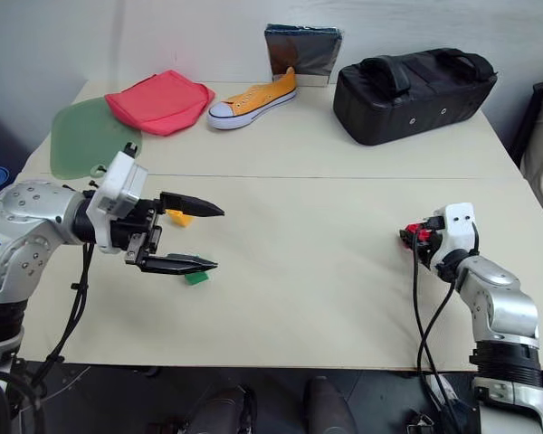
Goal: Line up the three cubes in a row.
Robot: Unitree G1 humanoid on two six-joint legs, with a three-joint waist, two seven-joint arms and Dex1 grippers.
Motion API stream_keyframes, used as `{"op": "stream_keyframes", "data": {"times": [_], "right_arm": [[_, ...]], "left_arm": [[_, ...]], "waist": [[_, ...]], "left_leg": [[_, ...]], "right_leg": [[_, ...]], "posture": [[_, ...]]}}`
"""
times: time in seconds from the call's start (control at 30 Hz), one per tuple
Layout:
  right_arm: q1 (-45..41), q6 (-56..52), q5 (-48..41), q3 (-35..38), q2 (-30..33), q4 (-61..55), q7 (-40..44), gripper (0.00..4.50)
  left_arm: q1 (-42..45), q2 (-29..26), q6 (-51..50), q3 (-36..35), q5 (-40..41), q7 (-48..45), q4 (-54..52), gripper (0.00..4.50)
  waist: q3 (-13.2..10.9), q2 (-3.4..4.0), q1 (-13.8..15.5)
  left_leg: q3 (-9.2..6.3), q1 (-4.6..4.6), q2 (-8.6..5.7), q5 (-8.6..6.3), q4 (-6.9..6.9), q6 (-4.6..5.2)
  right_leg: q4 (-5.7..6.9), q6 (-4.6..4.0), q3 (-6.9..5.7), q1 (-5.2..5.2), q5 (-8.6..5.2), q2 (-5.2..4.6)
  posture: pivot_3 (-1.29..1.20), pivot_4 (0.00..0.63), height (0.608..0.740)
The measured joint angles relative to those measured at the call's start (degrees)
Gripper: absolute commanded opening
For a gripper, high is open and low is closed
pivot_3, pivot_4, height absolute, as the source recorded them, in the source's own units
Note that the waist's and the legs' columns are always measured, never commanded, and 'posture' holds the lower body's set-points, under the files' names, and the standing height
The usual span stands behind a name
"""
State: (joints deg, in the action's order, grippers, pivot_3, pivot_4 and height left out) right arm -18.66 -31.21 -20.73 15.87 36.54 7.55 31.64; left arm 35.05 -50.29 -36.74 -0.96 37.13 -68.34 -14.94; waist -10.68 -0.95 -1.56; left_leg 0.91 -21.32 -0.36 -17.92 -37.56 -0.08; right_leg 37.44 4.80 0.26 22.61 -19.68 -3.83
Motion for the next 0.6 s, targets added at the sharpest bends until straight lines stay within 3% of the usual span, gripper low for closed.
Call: {"op": "stream_keyframes", "data": {"times": [0.17,0.33,0.43,0.6], "right_arm": [[1.21,6.56,-2.20,-4.14,6.74,-5.49,18.23,1.52],[3.16,13.53,-2.79,-14.81,15.39,-16.34,39.90,1.52],[2.41,15.87,-1.22,-19.91,14.66,-17.70,43.52,1.52],[0.88,17.44,2.45,-25.20,9.81,-17.46,41.65,1.52]], "left_arm": [[0.02,0.01,0.39,0.47,-0.44,-0.92,-0.03,4.50],[0.11,-0.03,0.75,2.07,-0.45,-3.82,-0.19,4.50],[0.02,-0.57,1.26,2.73,-0.47,-6.03,-0.94,4.50],[-0.76,-1.55,2.23,3.55,-0.61,-8.54,-2.91,4.50]], "waist": [[0.00,0.00,-0.14],[-0.02,-0.03,0.02],[-0.03,-0.05,-0.03],[-0.03,-0.05,0.06]], "left_leg": [[0.01,0.01,0.10,-0.05,-0.09,0.05],[-0.10,-0.01,0.12,-0.18,-0.19,0.22],[-0.10,-0.02,0.13,-0.28,-0.37,0.29],[-0.12,-0.02,0.13,-0.15,-0.39,0.03]], "right_leg": [[-0.01,0.01,0.03,-0.02,0.00,0.18],[-0.04,0.01,-0.01,-0.09,0.00,0.22],[-0.16,0.01,0.01,-0.10,0.00,0.18],[-0.14,-0.01,0.01,-0.07,0.00,0.17]], "posture": [[0.00,0.150,0.740],[0.00,0.150,0.740],[0.00,0.150,0.740],[0.00,0.150,0.740]]}}
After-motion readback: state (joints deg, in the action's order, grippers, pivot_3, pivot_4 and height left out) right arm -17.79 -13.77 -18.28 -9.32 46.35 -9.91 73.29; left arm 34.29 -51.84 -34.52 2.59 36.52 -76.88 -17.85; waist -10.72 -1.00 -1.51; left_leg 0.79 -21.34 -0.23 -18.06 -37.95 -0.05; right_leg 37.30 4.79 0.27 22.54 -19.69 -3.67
